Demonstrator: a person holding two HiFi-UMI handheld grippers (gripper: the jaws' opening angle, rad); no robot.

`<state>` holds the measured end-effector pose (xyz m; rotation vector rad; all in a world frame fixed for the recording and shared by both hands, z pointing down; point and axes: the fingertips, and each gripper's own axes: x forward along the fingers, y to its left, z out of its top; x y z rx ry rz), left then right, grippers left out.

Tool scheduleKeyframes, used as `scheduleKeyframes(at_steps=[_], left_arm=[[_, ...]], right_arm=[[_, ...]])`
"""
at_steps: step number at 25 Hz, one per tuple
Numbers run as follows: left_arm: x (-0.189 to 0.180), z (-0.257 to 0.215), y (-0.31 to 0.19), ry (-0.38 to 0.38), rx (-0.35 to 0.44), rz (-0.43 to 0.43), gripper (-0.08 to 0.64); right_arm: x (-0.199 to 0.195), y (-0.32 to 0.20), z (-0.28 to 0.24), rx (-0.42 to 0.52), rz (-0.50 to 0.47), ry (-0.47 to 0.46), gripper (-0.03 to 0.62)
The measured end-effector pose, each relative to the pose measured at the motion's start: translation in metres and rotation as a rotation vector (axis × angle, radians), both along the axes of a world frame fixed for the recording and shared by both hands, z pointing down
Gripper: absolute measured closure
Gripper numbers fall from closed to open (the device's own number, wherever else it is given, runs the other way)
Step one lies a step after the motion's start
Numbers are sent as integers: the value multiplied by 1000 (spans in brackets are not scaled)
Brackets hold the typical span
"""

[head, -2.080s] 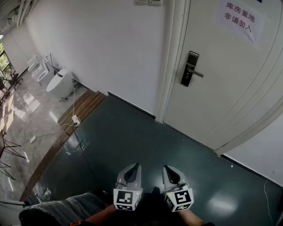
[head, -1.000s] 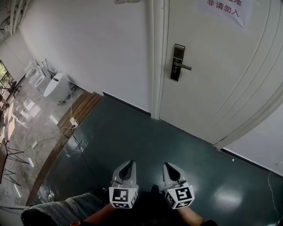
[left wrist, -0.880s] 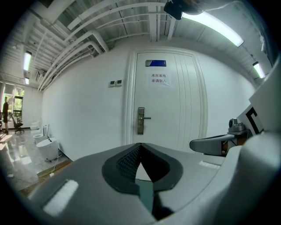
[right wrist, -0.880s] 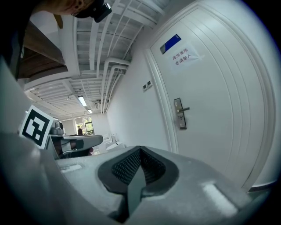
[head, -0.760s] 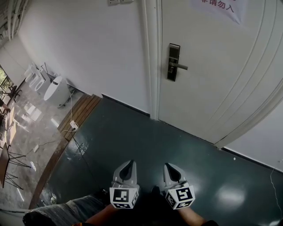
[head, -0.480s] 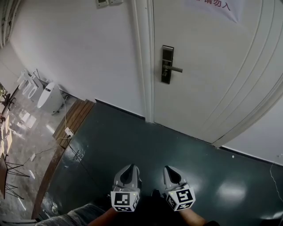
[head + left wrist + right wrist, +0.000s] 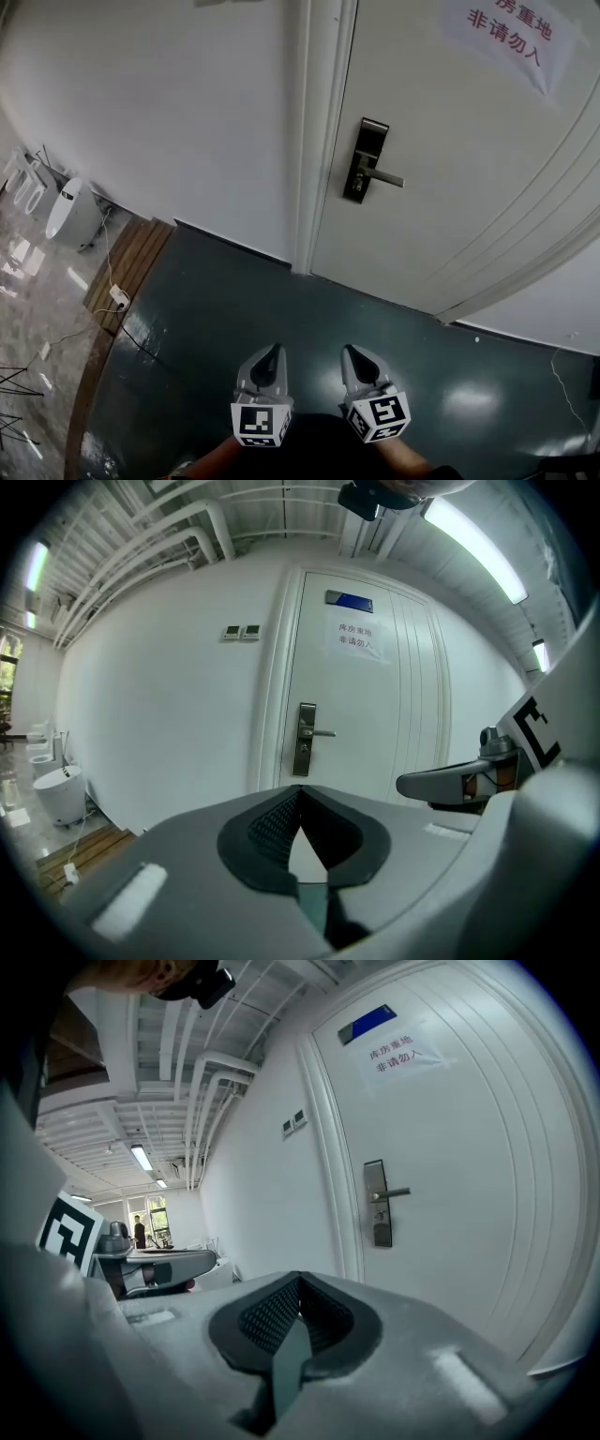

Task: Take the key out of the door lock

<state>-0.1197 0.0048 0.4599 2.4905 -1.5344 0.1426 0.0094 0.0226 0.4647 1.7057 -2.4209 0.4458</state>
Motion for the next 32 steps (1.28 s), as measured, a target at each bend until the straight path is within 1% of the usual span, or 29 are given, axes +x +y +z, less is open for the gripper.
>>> scheduleKeyframes(at_steps=[3, 8, 11, 15, 20, 23, 26, 30, 32], left_arm=[[-18, 2, -35, -6, 1, 24, 541], [-45, 3, -85, 17, -13, 40, 541], [-53, 2, -107, 26, -11, 45, 541], [-55, 3, -130, 35, -25, 45, 541], [-56, 8, -164, 20, -42, 12, 541], [-49, 8, -189, 8, -37, -27, 541], [-34, -4, -215, -7, -38, -66, 541], [-9, -14, -251, -15, -19, -86, 541], [7, -16, -267, -18, -22, -95, 541]], right_arm=[[-17, -36, -2, -3, 27, 3, 600], [-38, -82, -4, 0, 64, 10, 600], [-38, -103, -8, 3, 92, 14, 600], [-35, -130, -12, 6, 111, 11, 600], [-33, -170, -9, 8, 85, 2, 600], [-25, -197, -4, 3, 53, -8, 600], [-12, -222, -4, 2, 15, -16, 600], [9, -259, -6, 7, -21, -22, 600], [23, -276, -5, 3, -31, -34, 600]])
